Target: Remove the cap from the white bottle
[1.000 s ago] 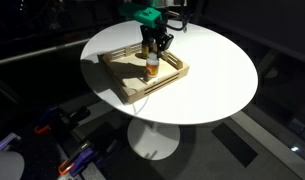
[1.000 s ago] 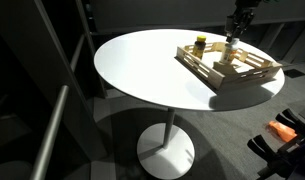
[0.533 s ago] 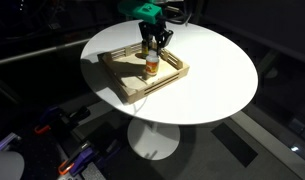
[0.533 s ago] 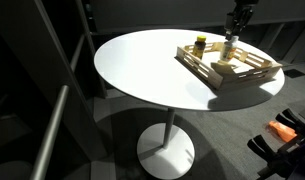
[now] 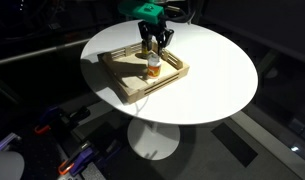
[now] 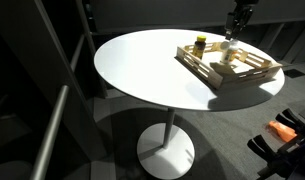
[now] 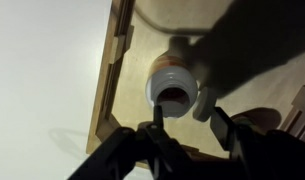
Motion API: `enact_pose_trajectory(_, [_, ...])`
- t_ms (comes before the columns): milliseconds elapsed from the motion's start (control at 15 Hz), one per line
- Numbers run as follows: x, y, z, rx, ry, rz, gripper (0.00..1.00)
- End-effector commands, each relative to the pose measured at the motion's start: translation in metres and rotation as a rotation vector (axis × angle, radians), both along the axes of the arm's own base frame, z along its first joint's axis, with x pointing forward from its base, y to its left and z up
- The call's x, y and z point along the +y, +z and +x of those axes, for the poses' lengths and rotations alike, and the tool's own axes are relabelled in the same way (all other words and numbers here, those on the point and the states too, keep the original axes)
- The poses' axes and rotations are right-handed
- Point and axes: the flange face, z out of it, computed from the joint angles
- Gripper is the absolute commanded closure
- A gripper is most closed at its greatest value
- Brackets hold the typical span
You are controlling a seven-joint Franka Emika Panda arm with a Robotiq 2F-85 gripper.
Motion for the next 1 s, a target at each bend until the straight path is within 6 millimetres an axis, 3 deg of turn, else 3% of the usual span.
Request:
enact_pose_trajectory(0, [-0.002, 0.010, -0.002, -0.005, 0.036, -0.011, 0.47])
enact_pose_trajectory(133, [-0.001, 0.012, -0.002, -0.008, 0.045, -0.011, 0.47])
enact_pose_trajectory(333, [0.001, 0.026, -0.006, -0.016, 0.076, -0.004, 0.26])
enact_pose_trajectory(467, [0.004, 0.038, -0.008, -0.029, 0.108, 0.000, 0.27])
enact_pose_trajectory(667, [0.012, 0.053, -0.013, -0.036, 0.166, 0.013, 0.14])
enact_pose_trajectory(733, [0.016, 0.055, -0.014, -0.035, 0.182, 0.019, 0.03])
enact_pose_trajectory(933, [0.025, 0.056, -0.017, -0.029, 0.211, 0.047, 0.00])
